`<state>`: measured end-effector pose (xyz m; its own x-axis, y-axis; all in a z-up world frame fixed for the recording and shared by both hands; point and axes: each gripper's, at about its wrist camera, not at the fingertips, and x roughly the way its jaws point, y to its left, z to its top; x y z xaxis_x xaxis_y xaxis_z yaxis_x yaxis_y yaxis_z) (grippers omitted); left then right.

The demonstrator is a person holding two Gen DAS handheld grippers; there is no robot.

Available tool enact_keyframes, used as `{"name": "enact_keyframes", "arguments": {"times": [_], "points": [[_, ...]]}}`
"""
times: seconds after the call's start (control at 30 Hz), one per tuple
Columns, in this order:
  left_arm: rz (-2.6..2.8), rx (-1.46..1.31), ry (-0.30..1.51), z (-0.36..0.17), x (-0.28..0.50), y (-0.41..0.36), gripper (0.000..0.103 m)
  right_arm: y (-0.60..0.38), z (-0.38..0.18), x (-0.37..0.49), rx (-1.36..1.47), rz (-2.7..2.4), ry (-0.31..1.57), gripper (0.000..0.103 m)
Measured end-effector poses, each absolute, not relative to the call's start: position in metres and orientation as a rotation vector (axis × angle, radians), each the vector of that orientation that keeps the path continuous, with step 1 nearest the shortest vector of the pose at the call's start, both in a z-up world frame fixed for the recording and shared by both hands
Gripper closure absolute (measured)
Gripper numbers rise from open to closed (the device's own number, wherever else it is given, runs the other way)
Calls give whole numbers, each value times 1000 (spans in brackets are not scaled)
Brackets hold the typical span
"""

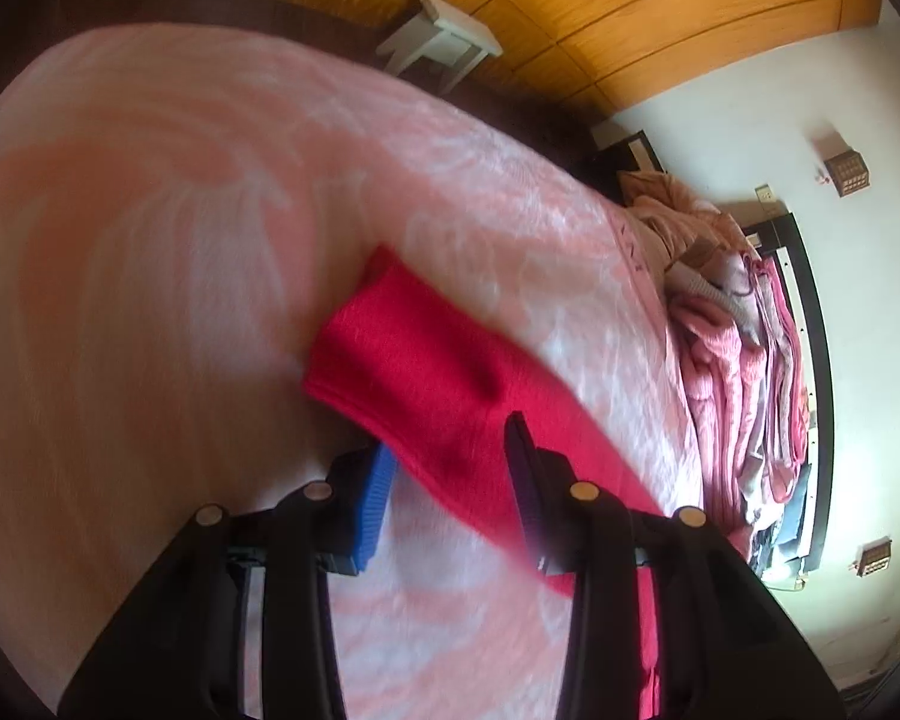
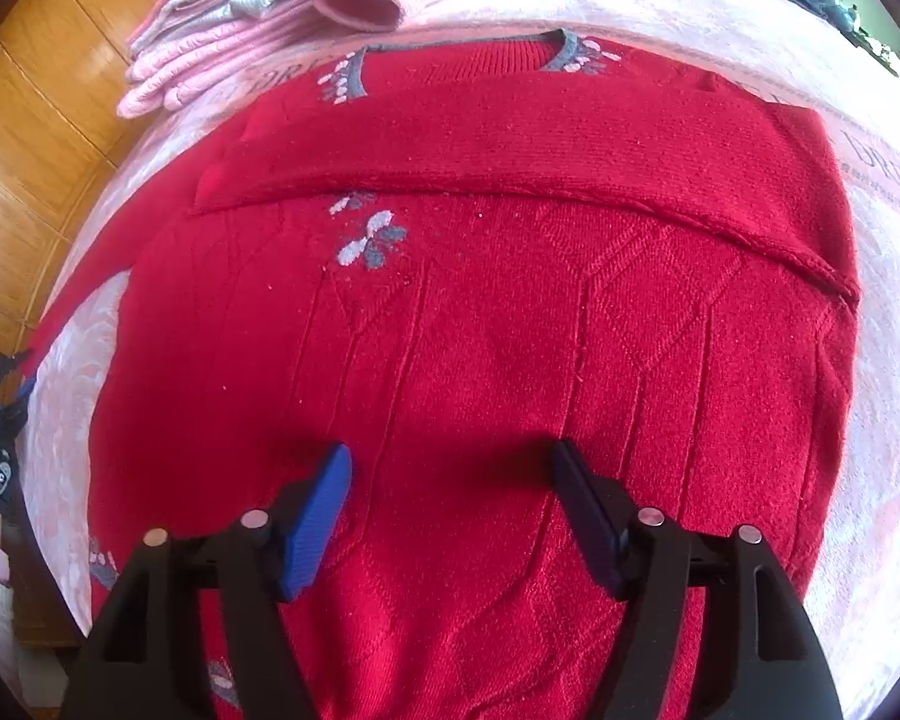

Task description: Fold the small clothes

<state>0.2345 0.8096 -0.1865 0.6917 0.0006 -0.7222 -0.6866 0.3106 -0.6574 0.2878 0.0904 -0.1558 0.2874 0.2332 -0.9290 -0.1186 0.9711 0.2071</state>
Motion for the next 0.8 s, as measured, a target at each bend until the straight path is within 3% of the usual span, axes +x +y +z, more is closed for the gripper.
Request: {"name": "enact_keyframes", "arguments": {"times": [0.1,0.17,0.53,0.8], "points": [[536,-1141,704,-184,243,815,81,89,-157,288,108,241,1256,31],[552,-1125,712,-182,243,817,100,87,-157,287,113,249,1253,31],[491,-909,654,-121,269,778,100,77,-148,280,131,268,1230,37],[323,-766,660,-74,321,686,100,46,-134,271,148,249,1204,37]]}}
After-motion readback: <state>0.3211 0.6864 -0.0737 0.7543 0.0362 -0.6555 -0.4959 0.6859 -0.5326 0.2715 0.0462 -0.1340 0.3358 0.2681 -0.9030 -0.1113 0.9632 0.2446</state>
